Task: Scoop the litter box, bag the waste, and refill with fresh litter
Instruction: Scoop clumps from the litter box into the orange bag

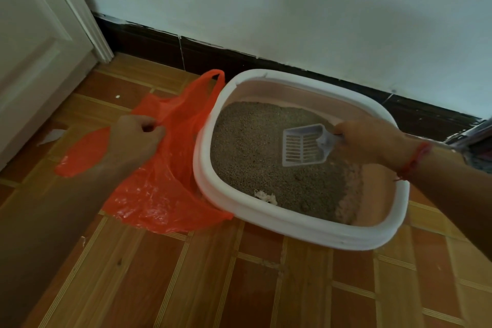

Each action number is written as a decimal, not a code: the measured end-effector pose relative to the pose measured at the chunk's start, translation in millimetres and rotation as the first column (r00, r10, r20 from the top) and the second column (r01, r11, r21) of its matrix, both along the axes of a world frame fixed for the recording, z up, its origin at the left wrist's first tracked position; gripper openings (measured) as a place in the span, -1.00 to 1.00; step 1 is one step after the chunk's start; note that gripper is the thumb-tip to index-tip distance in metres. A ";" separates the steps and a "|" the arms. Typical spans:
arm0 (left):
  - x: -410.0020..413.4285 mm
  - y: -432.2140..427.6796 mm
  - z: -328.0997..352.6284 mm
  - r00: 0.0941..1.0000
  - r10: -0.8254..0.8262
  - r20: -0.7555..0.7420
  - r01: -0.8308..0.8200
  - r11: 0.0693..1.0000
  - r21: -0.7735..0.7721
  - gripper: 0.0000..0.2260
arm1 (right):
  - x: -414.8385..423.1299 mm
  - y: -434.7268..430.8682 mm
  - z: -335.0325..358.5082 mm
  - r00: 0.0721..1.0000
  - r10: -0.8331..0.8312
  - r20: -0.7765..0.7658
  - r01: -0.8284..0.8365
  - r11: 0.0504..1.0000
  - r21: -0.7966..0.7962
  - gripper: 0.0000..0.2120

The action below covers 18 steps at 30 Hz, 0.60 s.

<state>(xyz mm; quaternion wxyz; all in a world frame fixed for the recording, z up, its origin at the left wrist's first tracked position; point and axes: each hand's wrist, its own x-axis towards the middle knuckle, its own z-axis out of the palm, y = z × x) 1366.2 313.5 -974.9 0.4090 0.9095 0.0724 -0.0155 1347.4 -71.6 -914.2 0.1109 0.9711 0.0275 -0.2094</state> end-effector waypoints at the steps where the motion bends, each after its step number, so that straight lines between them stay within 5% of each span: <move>1: 0.2 0.5 -1.7 1.000 -0.001 -0.003 0.001 1.000 0.002 -0.83 | -0.9 -3.0 2.4 1.000 -0.002 -0.004 0.001 0.998 -0.060 -0.81; 7: 0.8 1.3 -8.2 1.000 -0.014 0.003 0.014 1.000 0.015 -0.84 | -10.4 -19.9 2.1 0.996 -0.043 -0.083 0.019 0.963 -0.268 -0.76; 13: 2.2 1.0 -13.4 1.000 -0.026 -0.007 0.026 0.999 0.027 -0.82 | -27.5 -20.3 -17.0 0.987 -0.109 -0.114 0.074 0.959 -0.274 -0.74; 18: 3.3 -1.4 -16.1 0.999 -0.033 0.003 0.032 0.999 0.035 -0.82 | -36.6 -18.7 -33.8 0.967 -0.212 -0.143 0.194 0.973 -0.128 -0.77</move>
